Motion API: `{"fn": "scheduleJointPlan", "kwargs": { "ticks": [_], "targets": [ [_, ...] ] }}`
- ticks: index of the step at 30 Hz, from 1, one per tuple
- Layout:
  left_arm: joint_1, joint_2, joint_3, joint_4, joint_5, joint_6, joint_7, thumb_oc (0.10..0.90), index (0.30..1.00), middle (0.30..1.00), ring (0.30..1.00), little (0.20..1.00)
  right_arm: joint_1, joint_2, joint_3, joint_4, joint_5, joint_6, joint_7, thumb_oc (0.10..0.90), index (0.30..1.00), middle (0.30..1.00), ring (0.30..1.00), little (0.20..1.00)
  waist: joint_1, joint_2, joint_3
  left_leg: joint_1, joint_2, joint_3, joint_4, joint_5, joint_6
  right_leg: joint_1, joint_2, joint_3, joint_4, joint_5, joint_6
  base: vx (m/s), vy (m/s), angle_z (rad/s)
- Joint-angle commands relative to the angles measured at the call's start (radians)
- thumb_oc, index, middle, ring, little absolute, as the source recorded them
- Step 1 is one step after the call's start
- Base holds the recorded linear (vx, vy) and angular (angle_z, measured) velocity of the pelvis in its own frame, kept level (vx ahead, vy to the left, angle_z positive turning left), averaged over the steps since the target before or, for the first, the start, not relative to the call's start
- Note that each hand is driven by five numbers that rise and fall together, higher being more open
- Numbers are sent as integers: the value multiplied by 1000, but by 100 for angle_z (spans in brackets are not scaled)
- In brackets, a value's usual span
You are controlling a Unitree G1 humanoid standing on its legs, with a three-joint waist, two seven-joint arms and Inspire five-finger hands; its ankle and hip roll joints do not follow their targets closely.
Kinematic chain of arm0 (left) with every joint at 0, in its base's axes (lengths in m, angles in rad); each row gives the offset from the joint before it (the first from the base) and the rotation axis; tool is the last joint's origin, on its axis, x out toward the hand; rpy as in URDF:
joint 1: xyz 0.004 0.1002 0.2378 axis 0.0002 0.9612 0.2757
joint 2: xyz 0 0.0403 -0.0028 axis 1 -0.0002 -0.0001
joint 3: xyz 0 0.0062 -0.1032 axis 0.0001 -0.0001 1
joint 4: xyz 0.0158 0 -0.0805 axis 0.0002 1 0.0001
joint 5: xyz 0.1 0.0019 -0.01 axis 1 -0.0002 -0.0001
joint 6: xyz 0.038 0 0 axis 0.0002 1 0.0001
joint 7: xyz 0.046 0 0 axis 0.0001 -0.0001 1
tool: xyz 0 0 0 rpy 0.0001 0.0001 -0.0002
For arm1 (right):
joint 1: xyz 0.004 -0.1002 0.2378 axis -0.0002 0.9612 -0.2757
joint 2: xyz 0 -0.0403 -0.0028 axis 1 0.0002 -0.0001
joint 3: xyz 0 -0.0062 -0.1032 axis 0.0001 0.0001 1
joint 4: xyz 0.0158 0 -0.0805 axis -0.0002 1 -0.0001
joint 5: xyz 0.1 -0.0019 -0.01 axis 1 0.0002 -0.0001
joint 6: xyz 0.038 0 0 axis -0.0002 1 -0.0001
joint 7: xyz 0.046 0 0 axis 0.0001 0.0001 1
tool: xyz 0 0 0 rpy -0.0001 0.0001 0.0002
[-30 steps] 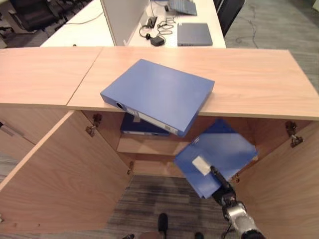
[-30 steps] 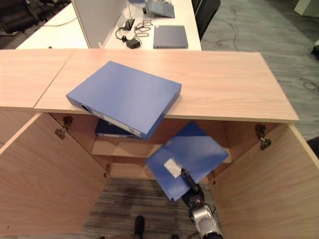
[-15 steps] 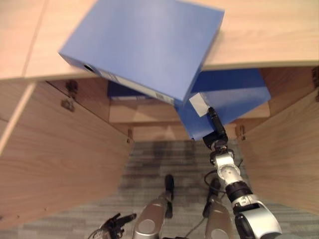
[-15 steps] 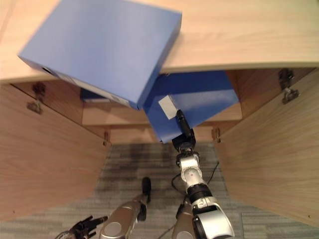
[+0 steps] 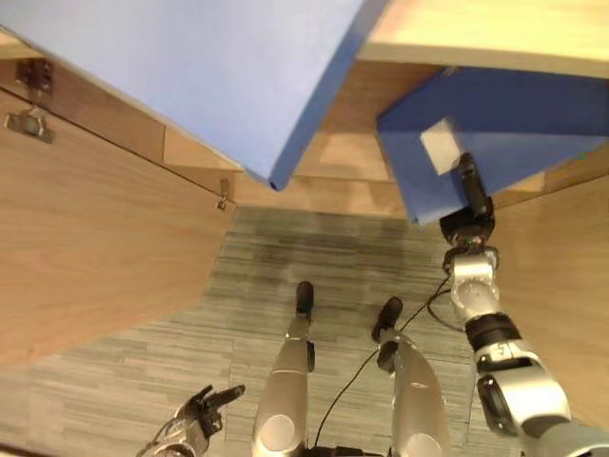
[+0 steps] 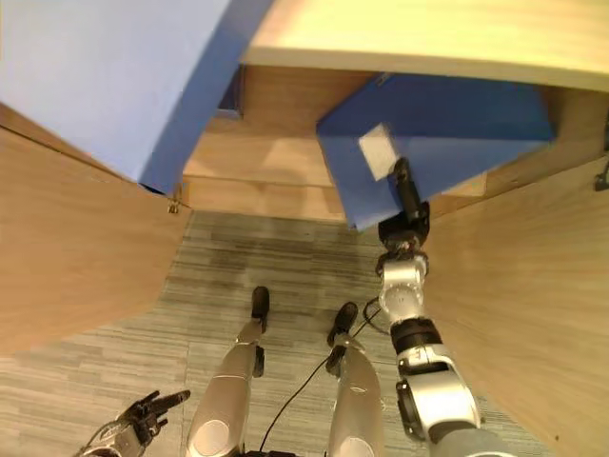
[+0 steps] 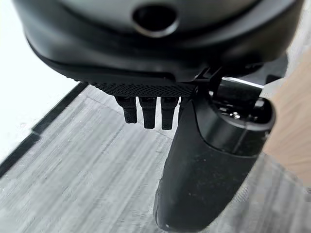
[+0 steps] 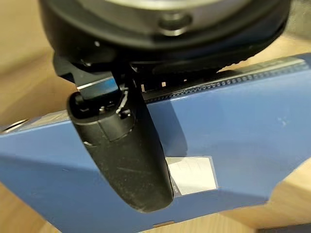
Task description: Put the empty folder in the office cabinet
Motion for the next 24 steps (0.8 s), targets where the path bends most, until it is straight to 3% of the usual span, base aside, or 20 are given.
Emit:
{"fn": "scheduleJointPlan", "kwargs": {
  "ticks": [1,5,11,20,24],
  "targets": [
    [36,95,-24,57,-2,-8,80,800,900,900,900,900,-85,-57,-3,-206,-39,-107,55,400,300,300,300,300,-14,-24,-38,16,-6,43,165,-223,-6,50,-17,45,-148,-1,75,-2,-44,18],
    [48,79,-16,27,4,-22,123,800,900,900,900,900,-128,-82,-13,-233,-45,-152,29,400,300,300,300,300,-12,-10,-46,-14,12,94,181,-220,-8,-12,-25,58,-72,-31,64,18,-47,10],
    [30,91,-39,9,-2,-37,147,800,900,900,900,900,-250,-107,-27,-172,-50,-184,-15,400,300,300,300,300,0,5,-43,-58,1,82,208,-237,0,-70,-34,78,16,-68,58,3,-21,1],
    [13,80,-140,13,48,-32,172,800,900,900,900,900,-396,-67,-114,-35,15,-281,-91,400,300,300,300,300,13,42,-45,-14,-31,46,169,-234,-6,-18,-47,68,33,-102,62,50,-17,8],
    [1,90,-153,17,50,-32,180,800,900,900,900,900,-461,-95,-107,26,4,-285,-133,400,300,300,300,300,17,46,-43,-8,-36,37,161,-231,-6,-11,-47,66,33,-107,63,13,-4,11]
  ]
}}
